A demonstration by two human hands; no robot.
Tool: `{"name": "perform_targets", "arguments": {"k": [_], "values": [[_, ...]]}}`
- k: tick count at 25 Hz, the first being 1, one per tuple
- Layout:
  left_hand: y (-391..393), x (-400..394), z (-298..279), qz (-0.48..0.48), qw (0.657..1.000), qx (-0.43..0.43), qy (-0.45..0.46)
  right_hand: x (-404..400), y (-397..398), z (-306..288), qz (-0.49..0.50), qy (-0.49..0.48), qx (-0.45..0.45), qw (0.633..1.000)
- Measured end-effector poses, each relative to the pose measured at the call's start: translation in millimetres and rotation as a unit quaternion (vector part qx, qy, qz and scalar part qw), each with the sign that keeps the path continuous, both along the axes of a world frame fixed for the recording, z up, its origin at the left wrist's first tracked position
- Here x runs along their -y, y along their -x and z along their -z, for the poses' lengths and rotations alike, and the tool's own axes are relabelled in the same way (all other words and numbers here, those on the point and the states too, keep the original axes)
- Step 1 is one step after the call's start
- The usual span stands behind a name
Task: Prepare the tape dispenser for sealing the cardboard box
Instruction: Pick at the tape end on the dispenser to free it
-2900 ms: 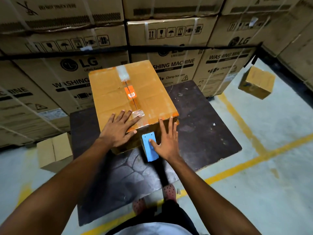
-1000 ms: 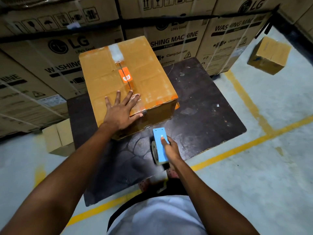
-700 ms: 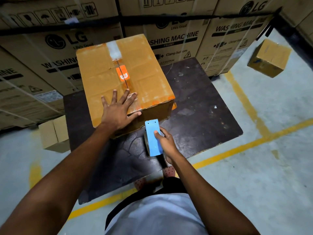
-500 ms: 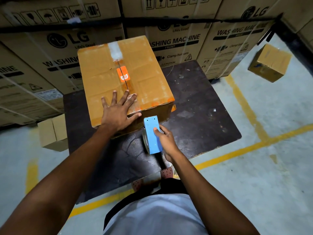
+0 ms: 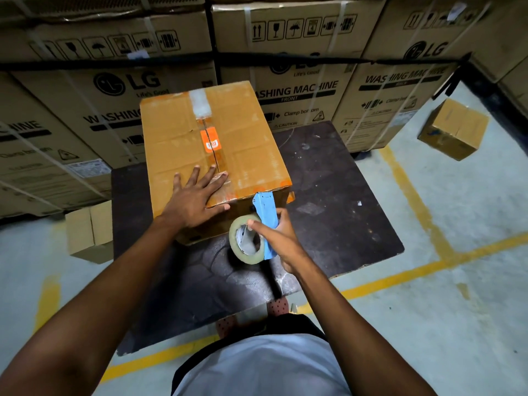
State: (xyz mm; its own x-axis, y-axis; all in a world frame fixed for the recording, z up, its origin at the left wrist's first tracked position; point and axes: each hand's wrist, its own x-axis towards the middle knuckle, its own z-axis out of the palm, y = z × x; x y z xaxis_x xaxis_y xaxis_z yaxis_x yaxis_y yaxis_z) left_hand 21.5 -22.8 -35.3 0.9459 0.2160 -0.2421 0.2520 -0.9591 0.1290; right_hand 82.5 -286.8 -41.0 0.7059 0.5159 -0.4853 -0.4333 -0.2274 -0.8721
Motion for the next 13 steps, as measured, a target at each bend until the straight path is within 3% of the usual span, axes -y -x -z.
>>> {"name": "perform_targets", "arguments": {"k": [4, 7, 10, 13], "values": [[8.0, -10.8, -6.2, -0.023, 0.999, 0.014, 0.04, -0.7, -14.6, -15.9, -0.023, -0.079, -0.036, 0.996], [5.8, -12.1, -17.3, -0.078, 0.987, 0.069, 0.121, -5.3, -23.0, -25.0, -0.003, -0.131, -0.065, 0.989], [0.0, -7.4, -42.4, -0.117, 0.941, 0.202, 0.247, -16.4, -30.7, -33.3, -0.008, -0.141, -0.089, 0.986], [-7.3, 5.0, -70.7, -0.094, 0.895, 0.295, 0.32, -34.3, -34.1, -39.3, -0.035, -0.149, -0.102, 0.983]]}}
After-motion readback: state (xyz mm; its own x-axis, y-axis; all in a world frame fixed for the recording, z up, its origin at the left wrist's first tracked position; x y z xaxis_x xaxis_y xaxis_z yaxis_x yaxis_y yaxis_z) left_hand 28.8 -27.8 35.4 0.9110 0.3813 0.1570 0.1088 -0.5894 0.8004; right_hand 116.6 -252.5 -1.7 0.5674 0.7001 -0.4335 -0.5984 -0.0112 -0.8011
